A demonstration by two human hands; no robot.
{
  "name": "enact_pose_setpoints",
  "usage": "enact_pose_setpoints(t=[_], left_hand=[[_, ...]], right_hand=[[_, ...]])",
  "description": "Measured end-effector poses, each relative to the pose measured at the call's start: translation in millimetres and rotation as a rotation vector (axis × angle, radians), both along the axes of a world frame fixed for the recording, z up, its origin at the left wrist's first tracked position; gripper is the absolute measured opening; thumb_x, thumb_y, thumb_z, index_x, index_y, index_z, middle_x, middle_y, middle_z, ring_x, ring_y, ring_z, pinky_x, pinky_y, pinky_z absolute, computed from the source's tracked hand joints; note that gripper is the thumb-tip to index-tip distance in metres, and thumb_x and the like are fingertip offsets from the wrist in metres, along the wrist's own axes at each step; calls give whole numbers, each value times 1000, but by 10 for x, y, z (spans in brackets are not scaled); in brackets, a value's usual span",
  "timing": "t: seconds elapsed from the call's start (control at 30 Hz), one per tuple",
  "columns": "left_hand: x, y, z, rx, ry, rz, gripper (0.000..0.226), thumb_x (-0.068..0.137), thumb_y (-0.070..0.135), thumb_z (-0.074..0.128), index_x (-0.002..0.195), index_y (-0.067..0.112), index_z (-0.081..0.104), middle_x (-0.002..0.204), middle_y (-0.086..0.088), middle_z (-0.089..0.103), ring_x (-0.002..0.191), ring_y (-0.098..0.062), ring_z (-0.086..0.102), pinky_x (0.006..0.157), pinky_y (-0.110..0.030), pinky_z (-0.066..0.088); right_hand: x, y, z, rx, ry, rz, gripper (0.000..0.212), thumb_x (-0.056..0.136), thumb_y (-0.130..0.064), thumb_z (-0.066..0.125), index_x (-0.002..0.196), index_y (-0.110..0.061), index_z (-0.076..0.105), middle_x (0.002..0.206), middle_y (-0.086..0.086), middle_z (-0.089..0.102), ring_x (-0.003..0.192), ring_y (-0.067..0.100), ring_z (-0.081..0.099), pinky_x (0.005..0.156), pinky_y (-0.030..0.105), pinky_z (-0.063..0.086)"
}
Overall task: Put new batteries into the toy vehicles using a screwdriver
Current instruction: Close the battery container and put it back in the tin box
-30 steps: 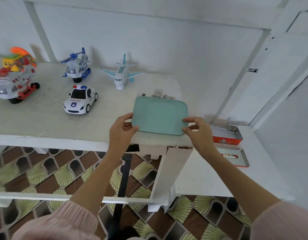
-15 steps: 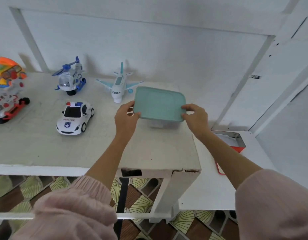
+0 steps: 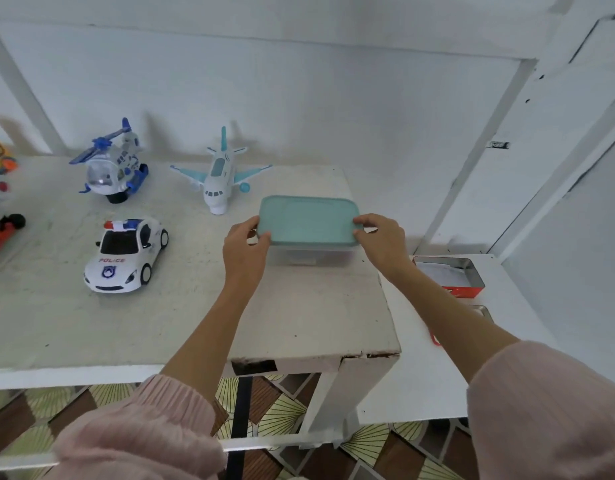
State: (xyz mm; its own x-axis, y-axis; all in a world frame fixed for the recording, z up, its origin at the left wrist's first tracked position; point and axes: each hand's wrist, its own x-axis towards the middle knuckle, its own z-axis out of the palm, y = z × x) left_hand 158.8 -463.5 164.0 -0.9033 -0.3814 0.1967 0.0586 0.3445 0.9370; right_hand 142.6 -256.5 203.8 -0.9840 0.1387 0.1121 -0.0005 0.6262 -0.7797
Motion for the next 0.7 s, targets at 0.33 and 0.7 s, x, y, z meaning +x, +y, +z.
enact_pose_setpoints(t=[0.33, 0.7], left_hand=[[-7, 0, -31, 67, -100, 21, 38, 92, 12, 55, 130, 16, 55, 107, -15, 62, 89, -19, 55, 79, -30, 48], [119, 98, 5, 71, -86, 89, 37, 89, 3, 55, 125, 8, 56, 92, -11, 59, 67, -9, 50, 51, -10, 40]], right_hand=[[-2, 10, -34, -2, -5, 9, 27, 88, -9, 54, 114, -10, 62, 110, 10, 63, 88, 22, 59, 88, 29, 46], [23, 102, -87, -21, 0, 73, 27, 89, -9, 55, 115, -7, 63, 98, 9, 64, 81, 16, 56, 79, 23, 46]])
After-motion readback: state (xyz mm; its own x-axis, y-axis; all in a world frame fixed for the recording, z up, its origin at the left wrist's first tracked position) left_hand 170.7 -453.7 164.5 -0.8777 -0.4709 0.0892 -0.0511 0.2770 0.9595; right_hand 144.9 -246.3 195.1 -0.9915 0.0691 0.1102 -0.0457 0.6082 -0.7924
